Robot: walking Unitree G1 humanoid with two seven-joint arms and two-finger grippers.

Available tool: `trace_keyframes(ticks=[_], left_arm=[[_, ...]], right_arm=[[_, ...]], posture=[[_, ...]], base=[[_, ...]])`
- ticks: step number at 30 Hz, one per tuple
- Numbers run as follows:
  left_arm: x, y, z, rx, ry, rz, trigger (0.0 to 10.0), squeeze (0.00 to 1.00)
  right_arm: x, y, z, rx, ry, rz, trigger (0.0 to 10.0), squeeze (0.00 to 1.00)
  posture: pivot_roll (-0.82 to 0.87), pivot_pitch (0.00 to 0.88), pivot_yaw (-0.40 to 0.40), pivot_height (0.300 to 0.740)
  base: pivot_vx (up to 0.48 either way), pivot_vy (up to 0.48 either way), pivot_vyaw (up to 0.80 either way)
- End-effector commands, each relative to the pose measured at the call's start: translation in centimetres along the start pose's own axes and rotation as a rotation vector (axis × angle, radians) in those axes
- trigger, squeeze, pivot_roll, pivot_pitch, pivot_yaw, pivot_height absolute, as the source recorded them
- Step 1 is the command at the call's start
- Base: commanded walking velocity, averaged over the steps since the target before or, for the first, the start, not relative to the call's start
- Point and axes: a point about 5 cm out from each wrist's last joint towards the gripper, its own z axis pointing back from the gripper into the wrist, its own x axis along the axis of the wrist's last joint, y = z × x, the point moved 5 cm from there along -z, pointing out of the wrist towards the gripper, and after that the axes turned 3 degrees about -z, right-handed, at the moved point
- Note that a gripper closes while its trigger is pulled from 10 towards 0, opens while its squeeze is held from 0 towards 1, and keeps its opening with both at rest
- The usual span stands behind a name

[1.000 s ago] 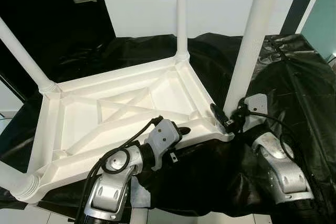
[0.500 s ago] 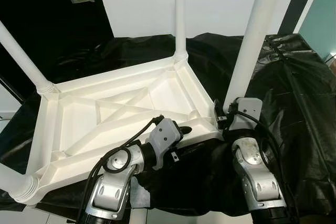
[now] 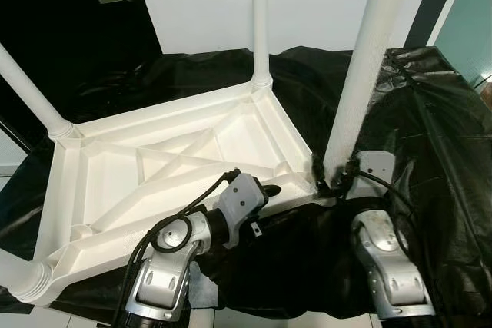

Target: Building children table

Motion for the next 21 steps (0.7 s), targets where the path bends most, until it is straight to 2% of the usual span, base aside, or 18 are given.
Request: trace_keyframes(ticks=[1,2,4,6,7,8,9,11,12,16,19,20,21], left_arm=[[-0.6,1.4,0.2,0.136,0.028,-0.001,10.0,0.00],[-0.6,1.4,0.2,0.136,0.028,-0.001,10.0,0.00],[-0.8,1.4,0.1,0.136,0.031,0.001,10.0,0.00],[-0.8,1.4,0.1,0.136,0.031,0.001,10.0,0.00],[-0.8,1.5,0.0,0.139,0.031,-0.001,10.0,0.00],[-0.8,1.5,0.0,0.139,0.031,-0.001,10.0,0.00],[-1.0,1.5,0.0,0.142,0.032,0.001,10.0,0.00],[-1.2,1.5,-0.2,0.143,0.034,0.002,10.0,0.00],[-1.2,1.5,-0.2,0.143,0.034,0.002,10.0,0.00],[-1.4,1.4,-0.3,0.129,0.038,-0.003,10.0,0.00],[-1.4,1.5,-0.3,0.124,0.048,-0.024,10.0,0.00],[-1.4,1.6,-0.3,0.123,0.049,-0.025,10.0,0.00],[-1.4,1.6,-0.3,0.123,0.049,-0.025,10.0,0.00]], right_arm=[[0.4,-0.3,0.4,0.067,-0.014,-0.016,10.0,0.00],[0.4,-0.3,0.4,0.067,-0.014,-0.016,10.0,0.00],[0.2,-0.9,0.7,0.174,0.003,0.003,10.0,0.00],[0.2,-0.9,0.7,0.174,0.003,0.003,10.0,0.00],[0.1,-1.0,0.7,0.238,0.014,0.019,10.0,0.00],[0.1,-1.0,0.7,0.238,0.014,0.019,10.0,0.00],[-0.1,-1.0,0.3,0.312,0.031,0.047,10.0,0.00],[-0.3,-0.7,-0.5,0.414,0.053,0.091,10.0,0.00],[-0.3,-0.7,-0.5,0.414,0.053,0.091,10.0,0.00],[-0.3,0.6,-2.0,0.548,0.068,0.136,10.0,0.00],[-0.6,1.2,-2.3,0.598,0.077,0.158,10.0,0.00],[-0.8,1.5,-2.3,0.624,0.090,0.161,4.6,0.00],[-0.8,1.5,-2.3,0.624,0.090,0.161,4.6,0.00]], posture=[[-0.10,0.036,0.064,0.740],[-0.10,0.036,0.064,0.740],[-0.10,0.032,0.068,0.740],[-0.10,0.032,0.068,0.740],[-0.10,0.027,0.070,0.740],[-0.10,0.027,0.070,0.740],[-0.10,0.021,0.076,0.740],[-0.10,0.016,0.078,0.740],[-0.10,0.016,0.078,0.740],[-0.09,0.001,0.085,0.740],[-0.09,0.000,0.088,0.740],[-0.08,0.000,0.089,0.740],[-0.08,0.000,0.089,0.740]], base=[[0.000,0.000,0.00],[0.000,0.000,0.00],[0.000,0.000,0.00],[0.000,0.000,0.00],[0.000,0.000,0.00],[0.000,0.000,0.00],[0.000,0.000,0.00],[0.000,0.000,0.00],[0.000,0.000,0.00],[0.000,0.000,0.00],[0.000,0.000,0.00],[0.000,0.000,0.00],[0.000,0.000,0.00]])
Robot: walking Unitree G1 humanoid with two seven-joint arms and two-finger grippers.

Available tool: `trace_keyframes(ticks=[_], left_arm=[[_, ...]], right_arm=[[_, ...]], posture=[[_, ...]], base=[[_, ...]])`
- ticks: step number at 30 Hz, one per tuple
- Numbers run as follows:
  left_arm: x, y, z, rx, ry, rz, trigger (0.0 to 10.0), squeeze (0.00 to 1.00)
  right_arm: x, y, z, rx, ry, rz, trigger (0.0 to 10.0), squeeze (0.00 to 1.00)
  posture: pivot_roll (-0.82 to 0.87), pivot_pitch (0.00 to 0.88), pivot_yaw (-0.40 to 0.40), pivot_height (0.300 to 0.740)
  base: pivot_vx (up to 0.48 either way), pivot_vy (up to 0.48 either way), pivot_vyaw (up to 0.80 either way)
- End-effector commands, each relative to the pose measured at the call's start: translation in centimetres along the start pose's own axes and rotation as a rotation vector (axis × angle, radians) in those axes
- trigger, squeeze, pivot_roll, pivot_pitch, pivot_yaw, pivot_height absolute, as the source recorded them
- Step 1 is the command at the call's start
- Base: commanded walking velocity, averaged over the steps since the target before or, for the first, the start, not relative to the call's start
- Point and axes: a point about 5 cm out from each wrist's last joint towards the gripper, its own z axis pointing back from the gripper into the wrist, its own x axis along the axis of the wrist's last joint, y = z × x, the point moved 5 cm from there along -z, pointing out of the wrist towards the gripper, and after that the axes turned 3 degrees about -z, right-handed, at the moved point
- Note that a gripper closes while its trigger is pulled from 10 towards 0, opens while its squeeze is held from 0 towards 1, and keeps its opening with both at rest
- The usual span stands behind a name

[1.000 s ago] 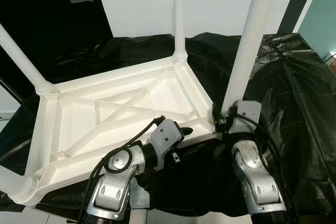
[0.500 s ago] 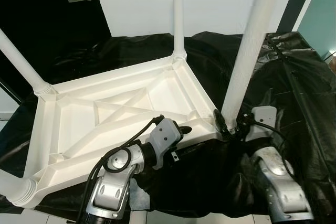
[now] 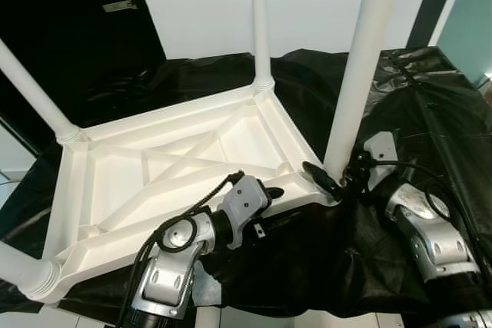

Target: Building children table

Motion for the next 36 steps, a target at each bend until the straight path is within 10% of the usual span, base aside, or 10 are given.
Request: trace_keyframes(ticks=[1,2,14,15,16,36], left_arm=[[-0.4,1.6,0.1,0.140,0.026,-0.016,10.0,0.00],[-0.4,1.7,0.1,0.139,0.026,-0.016,10.0,0.00],[-0.4,1.6,0.0,0.130,0.021,-0.025,10.0,0.00],[-0.4,1.5,0.0,0.129,0.021,-0.025,10.0,0.00],[-0.4,1.4,-0.1,0.128,0.020,-0.024,10.0,0.00],[-0.2,1.2,-0.2,0.123,0.011,-0.019,10.0,0.00]], right_arm=[[-0.6,0.7,-0.3,0.056,0.028,0.005,4.6,0.00],[-0.9,1.0,-0.4,0.086,0.039,0.007,0.0,0.00],[-2.0,0.3,0.3,0.076,0.067,0.011,0.0,0.00],[-2.1,0.0,0.4,0.053,0.069,0.012,1.4,0.00],[-2.3,-0.6,0.6,-0.012,0.072,-0.002,10.0,0.00],[-3.5,-1.8,1.8,-0.785,0.068,-0.147,10.0,0.00]], posture=[[-0.08,0.000,0.089,0.740],[-0.08,0.000,0.092,0.740],[-0.09,0.000,0.086,0.740],[-0.09,0.000,0.083,0.740],[-0.09,0.000,0.080,0.740],[-0.09,0.000,0.074,0.740]], base=[[0.000,0.000,0.00],[0.000,0.000,0.00],[0.000,0.000,0.00],[0.000,0.000,0.00],[0.000,0.000,0.00],[0.000,0.000,0.00]])
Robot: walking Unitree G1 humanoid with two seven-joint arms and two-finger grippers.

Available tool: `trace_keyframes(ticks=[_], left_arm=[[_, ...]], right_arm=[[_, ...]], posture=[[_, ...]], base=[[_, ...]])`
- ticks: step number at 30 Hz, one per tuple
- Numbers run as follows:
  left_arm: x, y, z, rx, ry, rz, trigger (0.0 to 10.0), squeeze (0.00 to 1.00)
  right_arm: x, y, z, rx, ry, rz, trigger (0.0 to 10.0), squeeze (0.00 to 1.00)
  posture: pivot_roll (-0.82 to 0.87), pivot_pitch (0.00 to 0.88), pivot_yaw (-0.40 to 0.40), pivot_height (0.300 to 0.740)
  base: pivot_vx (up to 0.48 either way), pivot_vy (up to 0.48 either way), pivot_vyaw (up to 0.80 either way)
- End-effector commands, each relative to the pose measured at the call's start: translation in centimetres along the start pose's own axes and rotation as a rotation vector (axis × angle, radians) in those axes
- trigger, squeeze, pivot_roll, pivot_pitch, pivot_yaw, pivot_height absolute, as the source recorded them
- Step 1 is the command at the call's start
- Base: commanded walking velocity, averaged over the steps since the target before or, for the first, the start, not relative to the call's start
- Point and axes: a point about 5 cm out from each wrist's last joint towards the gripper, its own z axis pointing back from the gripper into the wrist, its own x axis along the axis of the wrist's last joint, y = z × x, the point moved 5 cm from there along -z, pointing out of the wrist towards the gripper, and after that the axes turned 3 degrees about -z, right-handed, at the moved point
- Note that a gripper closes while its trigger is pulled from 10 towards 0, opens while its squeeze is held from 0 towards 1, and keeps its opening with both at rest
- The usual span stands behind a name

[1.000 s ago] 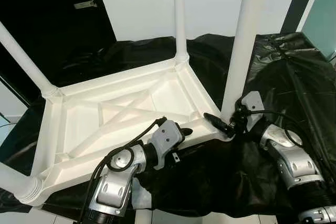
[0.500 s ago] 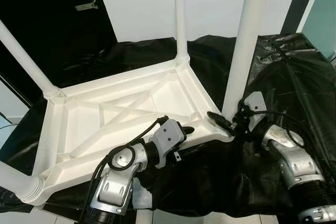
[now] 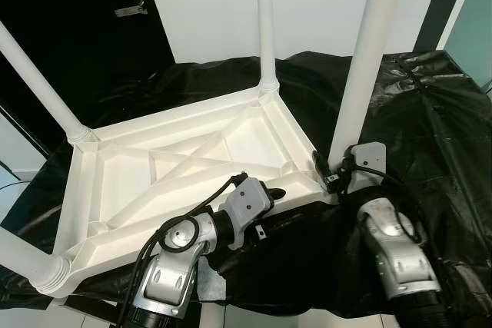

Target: Building children table

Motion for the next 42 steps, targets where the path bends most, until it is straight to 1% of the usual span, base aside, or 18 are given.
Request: trace_keyframes(ticks=[1,3,4,6,8,15,16,17,20,24,29,32,33,34,35,36,37,42], left_arm=[[-0.4,1.4,0.2,0.134,0.022,-0.001,10.0,0.00],[-0.4,1.4,0.2,0.138,0.022,0.000,10.0,0.00],[-0.4,1.4,0.2,0.140,0.022,0.001,10.0,0.00],[-0.4,1.4,0.2,0.140,0.022,0.001,10.0,0.00],[-0.4,1.4,0.2,0.142,0.023,0.001,10.0,0.00],[-0.4,1.6,0.4,0.142,0.027,-0.005,10.0,0.00],[-0.4,1.6,0.3,0.144,0.025,-0.004,10.0,0.00],[-0.4,1.6,0.3,0.144,0.025,-0.003,10.0,0.00],[-0.3,1.6,0.3,0.145,0.024,-0.003,10.0,0.00],[-0.3,1.5,0.3,0.146,0.023,-0.001,10.0,0.00],[-0.3,1.6,0.3,0.148,0.024,0.000,10.0,0.00],[-0.4,1.6,0.5,0.151,0.027,0.004,10.0,0.00],[-0.4,1.6,0.5,0.151,0.027,0.004,10.0,0.00],[-0.4,1.6,0.5,0.154,0.028,0.006,10.0,0.00],[-0.4,1.6,0.5,0.156,0.028,0.007,10.0,0.00],[-0.4,1.6,0.5,0.156,0.028,0.007,10.0,0.00],[-0.4,1.7,0.5,0.160,0.027,0.009,10.0,0.00],[-0.4,1.9,0.5,0.172,0.026,0.012,10.0,0.00]], right_arm=[[-2.2,-1.8,0.7,-0.126,0.091,-0.007,10.0,0.00],[-2.6,-1.1,0.8,-0.209,0.108,-0.043,10.0,0.00],[-2.9,0.3,0.9,-0.199,0.126,-0.090,10.0,0.00],[-2.9,0.3,0.9,-0.199,0.126,-0.090,10.0,0.00],[-2.6,1.3,0.9,-0.156,0.112,-0.095,10.0,0.00],[-1.7,0.2,1.0,-0.188,0.077,-0.071,10.0,0.00],[-1.3,0.0,1.0,-0.198,0.063,-0.074,10.0,0.61],[-0.9,0.0,1.0,-0.179,0.040,-0.079,10.0,1.00],[-0.1,0.1,1.0,-0.145,0.008,-0.085,10.0,1.00],[0.7,-0.5,1.8,-0.036,-0.037,-0.075,10.0,1.00],[0.6,-0.6,2.2,0.051,-0.032,-0.071,10.0,1.00],[0.3,-0.4,2.6,0.213,-0.005,-0.106,10.0,1.00],[0.3,-0.4,2.6,0.213,-0.005,-0.106,10.0,1.00],[0.3,-0.4,2.3,0.299,0.008,-0.091,10.0,0.00],[0.3,-0.5,2.1,0.354,0.017,-0.078,10.0,0.00],[0.3,-0.5,2.1,0.354,0.017,-0.078,10.0,0.00],[0.4,-0.6,1.6,0.412,0.028,-0.046,10.0,0.00],[0.3,-0.5,0.4,0.537,0.064,0.002,10.0,0.00]], posture=[[-0.09,0.000,0.074,0.740],[-0.09,0.000,0.072,0.740],[-0.09,0.000,0.070,0.740],[-0.09,0.000,0.070,0.740],[-0.09,0.000,0.073,0.740],[-0.09,0.000,0.066,0.740],[-0.09,0.000,0.065,0.740],[-0.09,0.000,0.064,0.740],[-0.09,0.000,0.060,0.740],[-0.09,0.000,0.054,0.740],[-0.09,0.000,0.056,0.740],[-0.09,0.000,0.059,0.740],[-0.09,0.000,0.059,0.740],[-0.09,0.007,0.062,0.740],[-0.09,0.008,0.062,0.740],[-0.09,0.008,0.062,0.740],[-0.09,0.013,0.060,0.740],[-0.08,0.018,0.050,0.740]], base=[[0.000,0.000,0.00],[0.000,0.000,0.00],[0.000,0.000,0.00],[0.000,0.000,0.00],[0.000,0.000,0.00],[0.000,0.000,0.00],[0.000,0.000,0.00],[0.000,0.000,0.00],[0.000,0.000,0.00],[0.000,0.000,0.00],[0.000,0.000,0.00],[0.000,0.000,0.00],[0.000,0.000,0.00],[0.000,0.000,0.00],[0.000,0.000,0.00],[0.000,0.000,0.00],[0.000,0.000,0.00],[0.000,0.000,0.00]])
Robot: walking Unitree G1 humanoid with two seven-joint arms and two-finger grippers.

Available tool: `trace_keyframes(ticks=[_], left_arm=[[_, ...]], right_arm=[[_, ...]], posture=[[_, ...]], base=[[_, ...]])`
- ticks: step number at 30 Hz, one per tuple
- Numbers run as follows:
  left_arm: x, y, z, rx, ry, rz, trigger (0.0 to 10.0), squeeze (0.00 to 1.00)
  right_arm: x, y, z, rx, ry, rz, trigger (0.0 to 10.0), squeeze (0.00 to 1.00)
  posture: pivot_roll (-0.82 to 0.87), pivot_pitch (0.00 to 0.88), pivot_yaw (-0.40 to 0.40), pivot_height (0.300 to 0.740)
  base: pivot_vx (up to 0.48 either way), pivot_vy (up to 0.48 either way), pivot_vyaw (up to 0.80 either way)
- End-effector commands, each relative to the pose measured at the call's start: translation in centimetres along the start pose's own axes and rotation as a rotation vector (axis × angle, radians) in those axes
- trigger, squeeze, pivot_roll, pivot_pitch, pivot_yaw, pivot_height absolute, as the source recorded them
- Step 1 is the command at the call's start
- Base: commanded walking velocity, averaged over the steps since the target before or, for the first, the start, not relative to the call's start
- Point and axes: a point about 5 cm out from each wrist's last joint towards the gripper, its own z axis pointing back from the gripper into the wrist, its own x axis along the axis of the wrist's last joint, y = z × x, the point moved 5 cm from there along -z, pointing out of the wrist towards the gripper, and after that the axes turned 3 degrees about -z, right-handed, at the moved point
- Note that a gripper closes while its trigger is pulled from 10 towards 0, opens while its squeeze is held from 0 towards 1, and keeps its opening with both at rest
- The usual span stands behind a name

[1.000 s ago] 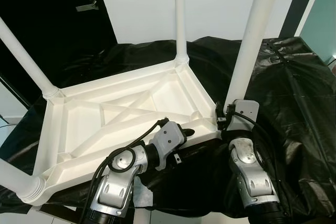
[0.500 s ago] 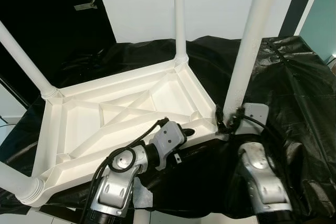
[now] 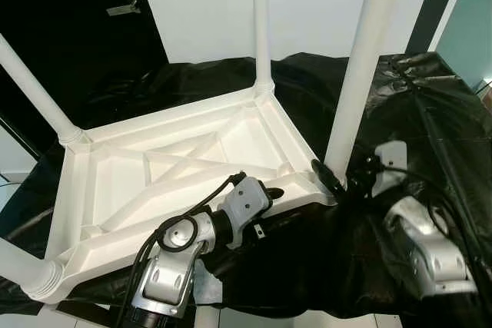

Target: Building children table

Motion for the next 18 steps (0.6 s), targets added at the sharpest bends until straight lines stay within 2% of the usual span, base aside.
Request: trace_keyframes(ticks=[1,6,7,8,12,18], left_arm=[[-0.4,1.8,0.5,0.167,0.026,0.001,10.0,0.00],[-0.3,2.0,0.5,0.178,0.025,0.000,10.0,0.00],[-0.3,2.0,0.5,0.179,0.025,0.000,10.0,0.00],[-0.3,2.1,0.5,0.182,0.024,-0.001,10.0,0.00],[-0.2,2.1,0.5,0.185,0.023,-0.001,10.0,0.00],[-0.2,2.1,0.5,0.186,0.022,0.000,10.0,0.00]], right_arm=[[-0.9,0.6,-0.6,0.086,0.045,0.004,10.0,0.00],[-1.4,1.0,-1.1,0.176,0.083,0.038,10.0,0.00],[-1.4,1.1,-1.1,0.201,0.089,0.035,6.1,0.00],[-1.6,1.3,-1.1,0.230,0.100,0.032,0.0,0.00],[-2.0,1.4,-1.2,0.276,0.123,0.038,0.0,0.00],[-2.2,1.0,-1.0,0.270,0.126,0.039,0.0,0.00]], posture=[[-0.08,0.017,0.047,0.740],[-0.07,0.014,0.042,0.740],[-0.07,0.014,0.042,0.740],[-0.07,0.011,0.039,0.740],[-0.07,0.012,0.035,0.740],[-0.07,0.017,0.035,0.740]], base=[[0.000,0.000,0.00],[0.000,0.000,0.00],[0.000,0.000,0.00],[0.000,0.000,0.00],[0.000,0.000,0.00],[0.000,0.000,0.00]])
